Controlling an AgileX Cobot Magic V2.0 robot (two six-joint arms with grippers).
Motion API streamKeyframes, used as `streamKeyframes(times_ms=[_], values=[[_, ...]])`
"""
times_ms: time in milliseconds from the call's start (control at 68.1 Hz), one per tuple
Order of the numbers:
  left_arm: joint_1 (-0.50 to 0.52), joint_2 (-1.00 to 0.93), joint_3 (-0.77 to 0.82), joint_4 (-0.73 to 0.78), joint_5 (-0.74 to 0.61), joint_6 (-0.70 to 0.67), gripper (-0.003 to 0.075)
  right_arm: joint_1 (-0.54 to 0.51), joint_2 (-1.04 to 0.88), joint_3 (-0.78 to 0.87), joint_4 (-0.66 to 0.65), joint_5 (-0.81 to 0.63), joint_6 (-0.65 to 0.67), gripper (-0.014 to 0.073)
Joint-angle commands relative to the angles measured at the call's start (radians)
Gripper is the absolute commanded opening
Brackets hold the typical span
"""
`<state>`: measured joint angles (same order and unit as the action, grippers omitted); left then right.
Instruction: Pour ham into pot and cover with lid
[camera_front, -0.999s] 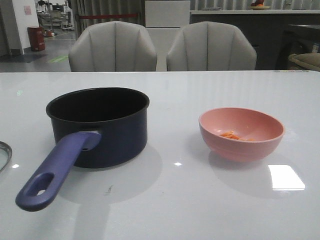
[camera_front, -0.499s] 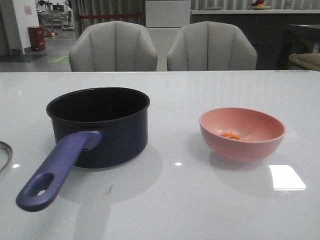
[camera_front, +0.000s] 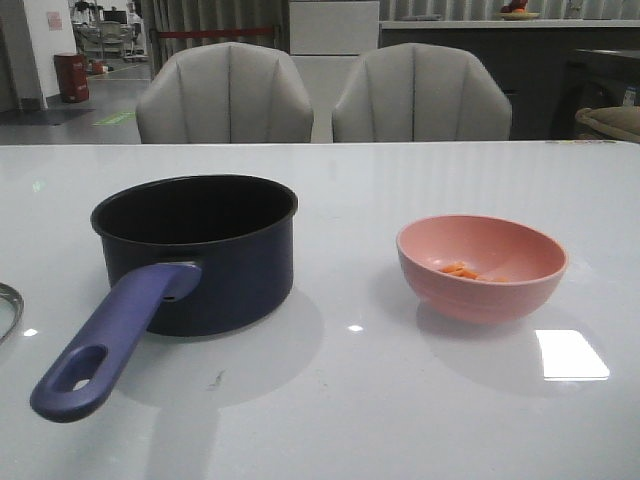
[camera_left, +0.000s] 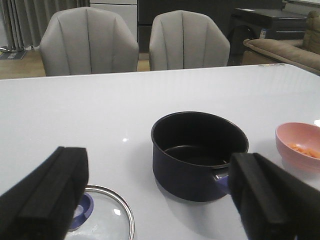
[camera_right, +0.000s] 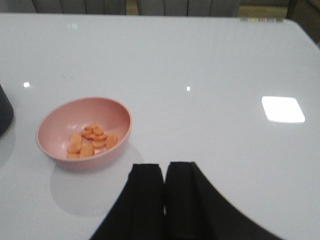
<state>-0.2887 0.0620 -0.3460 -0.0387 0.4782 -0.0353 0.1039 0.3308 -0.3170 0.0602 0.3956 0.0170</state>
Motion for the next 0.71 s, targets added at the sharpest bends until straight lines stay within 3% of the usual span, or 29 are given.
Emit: streamKeyframes(times_ms=[0,162,220,426,544,690], values=[[-0.007,0.01,-0.025,-0.009,-0.079,-0.001,0.0617,-0.004,0.063,-0.037,-0.003,-0.045,0.004,0.015],[-0.007,0.01,-0.025,-0.009,-0.079,-0.001,0.0617,-0.004,0.154,-0.046,0.016,-0.092,0.004,0.0157],[-0.007,0.01,-0.025,-0.009,-0.079,-0.001,0.0617,-0.004,0.228,-0.065,0.033,-0.11,0.004,0.0199],[-0.007,0.01,-0.025,-0.009,-0.079,-0.001,0.0617,-0.004,0.519,-0.2,0.112,-0.108,0.004,0.0512],[-0.007,0.01,-0.025,-0.009,-0.079,-0.001,0.0617,-0.004,0.705,-0.296,0.209,-0.106,0.004,0.0526],[-0.007,0.01,-0.025,-0.009,-0.079,-0.001,0.0617,0.022,0.913,-0.408,0.221,-0.099,0.003,0.0526]])
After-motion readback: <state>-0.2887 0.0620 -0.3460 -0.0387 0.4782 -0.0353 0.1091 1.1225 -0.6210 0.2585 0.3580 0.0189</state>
